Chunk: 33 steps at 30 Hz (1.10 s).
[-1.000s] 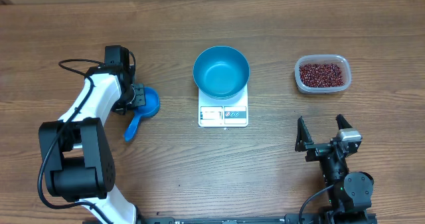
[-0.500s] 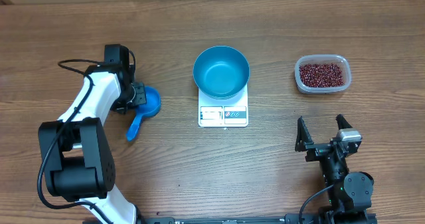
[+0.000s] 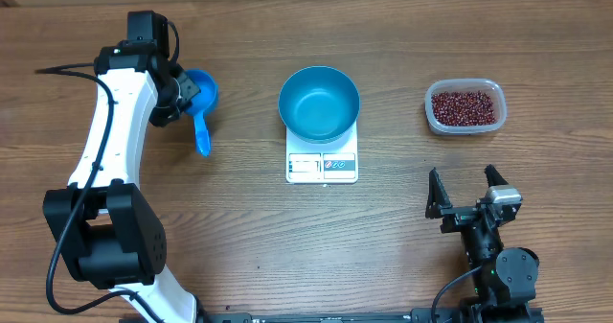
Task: Scoop item into bowl and weigh 150g on scale
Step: 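Grasp the blue scoop's cup rim with the left gripper and lift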
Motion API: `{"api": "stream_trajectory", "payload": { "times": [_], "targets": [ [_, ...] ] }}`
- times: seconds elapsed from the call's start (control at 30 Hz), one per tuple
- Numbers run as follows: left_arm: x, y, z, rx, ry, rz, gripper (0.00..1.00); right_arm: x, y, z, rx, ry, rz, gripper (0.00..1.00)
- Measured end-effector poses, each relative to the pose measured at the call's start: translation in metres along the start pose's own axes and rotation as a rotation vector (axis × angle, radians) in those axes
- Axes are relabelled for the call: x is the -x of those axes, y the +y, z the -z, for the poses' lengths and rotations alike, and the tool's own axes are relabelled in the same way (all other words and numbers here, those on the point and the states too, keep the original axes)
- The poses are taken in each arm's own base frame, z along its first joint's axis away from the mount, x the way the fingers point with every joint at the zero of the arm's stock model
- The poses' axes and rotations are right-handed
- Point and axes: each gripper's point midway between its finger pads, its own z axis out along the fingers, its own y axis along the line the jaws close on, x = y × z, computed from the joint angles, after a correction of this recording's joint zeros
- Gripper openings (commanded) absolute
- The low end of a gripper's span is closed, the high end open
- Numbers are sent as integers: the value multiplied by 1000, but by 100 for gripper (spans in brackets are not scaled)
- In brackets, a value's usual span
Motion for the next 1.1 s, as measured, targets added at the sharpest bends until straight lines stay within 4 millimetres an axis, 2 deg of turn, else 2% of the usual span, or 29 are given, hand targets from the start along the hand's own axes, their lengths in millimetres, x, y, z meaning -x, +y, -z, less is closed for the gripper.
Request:
{"api": "stream_trajectory", "payload": {
  "times": [0.37,0.63,1.1],
  "targets": [
    [-7,6,0,28,27,108,4,0,0,0,0,0,0,100],
    [-10,29,2,141,7,253,4,0,0,0,0,0,0,100],
    [-10,35,3,173,-7,291,4,0,0,0,0,0,0,100]
  ]
}}
